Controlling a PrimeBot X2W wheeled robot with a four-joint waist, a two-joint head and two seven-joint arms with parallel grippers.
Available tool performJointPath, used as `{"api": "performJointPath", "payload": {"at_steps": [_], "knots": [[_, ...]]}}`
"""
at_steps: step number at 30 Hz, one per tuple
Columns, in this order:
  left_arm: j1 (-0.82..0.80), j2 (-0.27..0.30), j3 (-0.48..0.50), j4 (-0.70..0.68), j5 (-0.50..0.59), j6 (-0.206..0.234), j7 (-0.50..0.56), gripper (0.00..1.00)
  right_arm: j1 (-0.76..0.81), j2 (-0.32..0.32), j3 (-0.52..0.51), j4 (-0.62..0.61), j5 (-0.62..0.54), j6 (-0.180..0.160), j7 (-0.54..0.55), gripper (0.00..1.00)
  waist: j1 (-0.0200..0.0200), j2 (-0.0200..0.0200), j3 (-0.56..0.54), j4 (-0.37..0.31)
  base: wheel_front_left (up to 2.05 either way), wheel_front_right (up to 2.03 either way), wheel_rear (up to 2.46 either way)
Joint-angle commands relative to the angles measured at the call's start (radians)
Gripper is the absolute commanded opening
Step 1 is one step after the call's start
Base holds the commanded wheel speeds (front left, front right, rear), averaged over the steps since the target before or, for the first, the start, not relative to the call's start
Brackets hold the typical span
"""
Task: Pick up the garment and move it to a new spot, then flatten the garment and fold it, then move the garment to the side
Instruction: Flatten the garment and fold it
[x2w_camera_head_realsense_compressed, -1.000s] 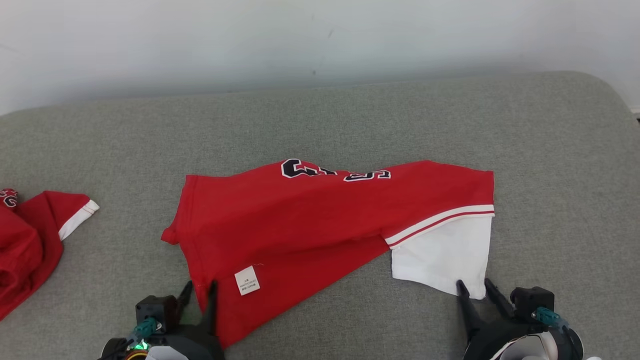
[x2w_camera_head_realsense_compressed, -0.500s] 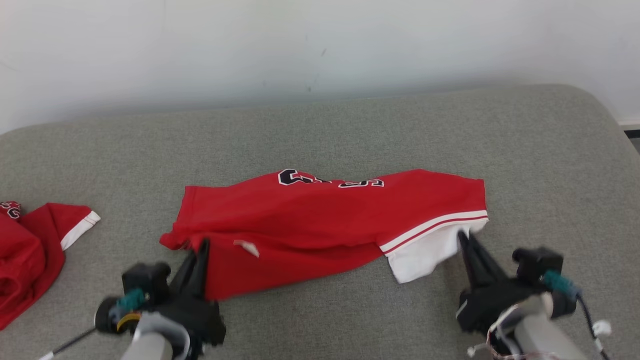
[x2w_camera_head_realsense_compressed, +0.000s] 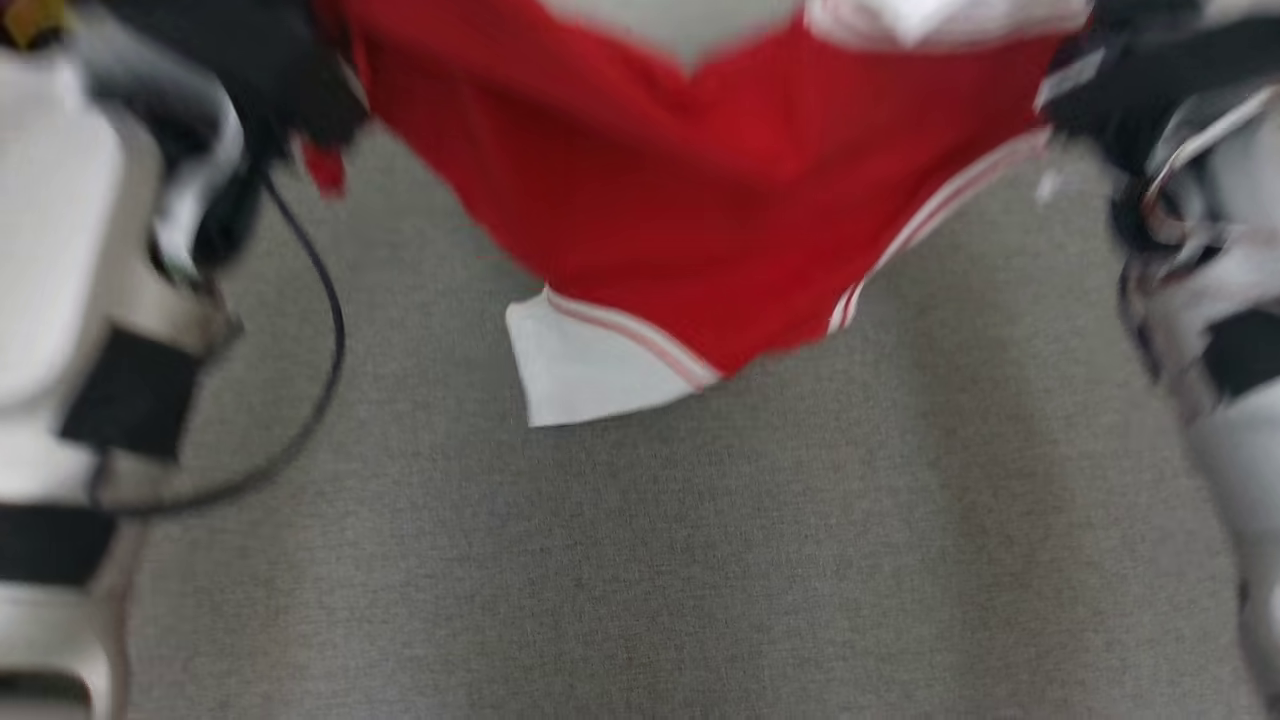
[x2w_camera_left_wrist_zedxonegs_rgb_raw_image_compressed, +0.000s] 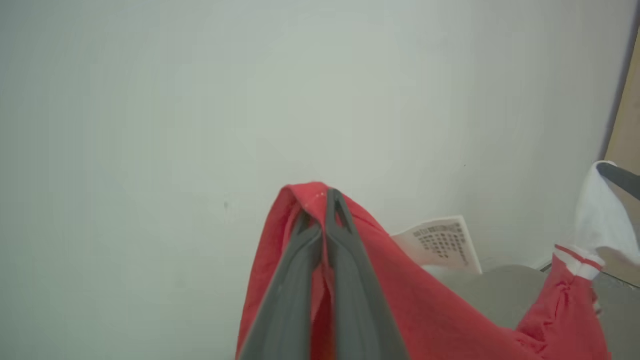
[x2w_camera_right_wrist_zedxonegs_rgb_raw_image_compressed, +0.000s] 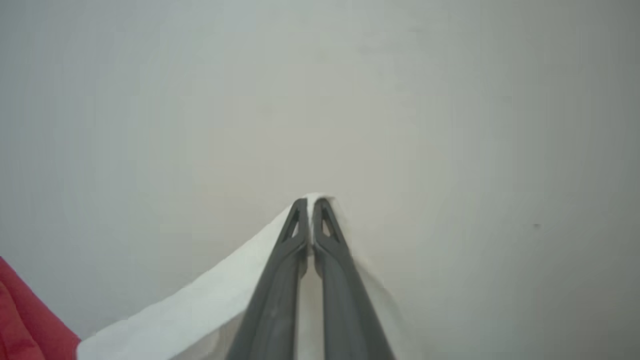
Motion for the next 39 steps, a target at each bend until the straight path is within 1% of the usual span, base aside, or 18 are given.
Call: {"api": "performJointPath", "payload": {"at_steps": [1, 5, 9, 11, 15, 19, 24, 30, 34, 36, 37, 38, 39], "knots": [[-0.05, 0.001, 0.005, 0.008, -0.012, 0.001, 0.01, 0.0, -0.054, -0.011, -0.003, 0.0, 0.01, -0.002, 0.008, 0.0, -0.0002, -0.0003, 0.15, -0.017, 0.0, 0.0, 0.0], [-0.308, 0.004, -0.013, 0.072, -0.012, 0.001, 0.044, 0.0, -0.306, -0.028, -0.026, 0.036, 0.021, -0.002, 0.035, 0.0, -0.0002, -0.0003, 0.257, -0.022, 0.0, 0.0, 0.0], [-0.541, -0.008, -0.01, 0.182, -0.03, 0.001, 0.041, 0.0, -0.541, -0.026, -0.043, 0.106, 0.004, -0.002, 0.054, 0.0, -0.0002, -0.0003, 0.337, -0.026, 0.0, 0.0, 0.0], [-0.634, -0.021, -0.026, 0.242, -0.042, 0.001, 0.044, 0.0, -0.637, -0.024, -0.048, 0.147, -0.012, -0.002, 0.045, 0.0, -0.0002, -0.0003, 0.365, -0.026, 0.0, 0.0, 0.0], [-0.766, -0.042, -0.06, 0.334, -0.05, 0.001, 0.012, 0.0, -0.798, -0.009, -0.068, 0.265, -0.049, -0.002, 0.021, 0.0, -0.0002, -0.0003, 0.401, -0.022, 0.0, 0.0, 0.0], [-0.834, -0.056, -0.094, 0.405, -0.071, 0.001, -0.03, 0.0, -0.904, 0.007, -0.057, 0.368, -0.102, -0.002, -0.004, 0.0, -0.0002, -0.0003, 0.42, -0.019, 0.0, 0.0, 0.0], [-0.859, -0.05, -0.138, 0.463, -0.101, 0.001, -0.065, 0.0, -0.955, 0.032, -0.037, 0.438, -0.122, -0.002, -0.032, 0.0, -0.0002, -0.0003, 0.443, -0.017, 0.0, 0.0, 0.0], [-0.83, -0.029, -0.205, 0.476, -0.156, 0.001, -0.108, 0.0, -0.924, 0.033, 0.011, 0.454, -0.093, -0.002, -0.05, 0.0, -0.0002, -0.0003, 0.464, -0.016, 0.0, 0.0, 0.0], [-0.762, -0.003, -0.251, 0.453, -0.209, 0.001, -0.156, 0.0, -0.841, 0.042, 0.064, 0.404, -0.048, -0.002, -0.062, 0.0, -0.0002, -0.0003, 0.456, -0.024, 0.0, 0.0, 0.0], [-0.7, 0.014, -0.264, 0.429, -0.248, 0.001, -0.203, 0.0, -0.764, 0.034, 0.086, 0.355, -0.015, -0.002, -0.067, 0.0, -0.0002, -0.0003, 0.435, -0.029, 0.0, 0.0, 0.0], [-0.664, 0.026, -0.278, 0.416, -0.258, 0.001, -0.218, 0.0, -0.72, 0.027, 0.098, 0.327, 0.002, -0.002, -0.069, 0.0, -0.0002, -0.0003, 0.423, -0.033, 0.0, 0.0, 0.0], [-0.664, 0.026, -0.278, 0.416, -0.258, 0.001, -0.218, 0.0, -0.72, 0.027, 0.098, 0.327, 0.002, -0.002, -0.069, 0.0, -0.0002, -0.0003, 0.423, -0.033, 0.0, 0.0, 0.0], [-0.62, 0.037, -0.292, 0.399, -0.264, 0.001, -0.24, 0.0, -0.666, 0.019, 0.111, 0.296, 0.019, -0.002, -0.071, 0.0, -0.0002, -0.0003, 0.406, -0.033, 0.0, 0.0, 0.0]]}}
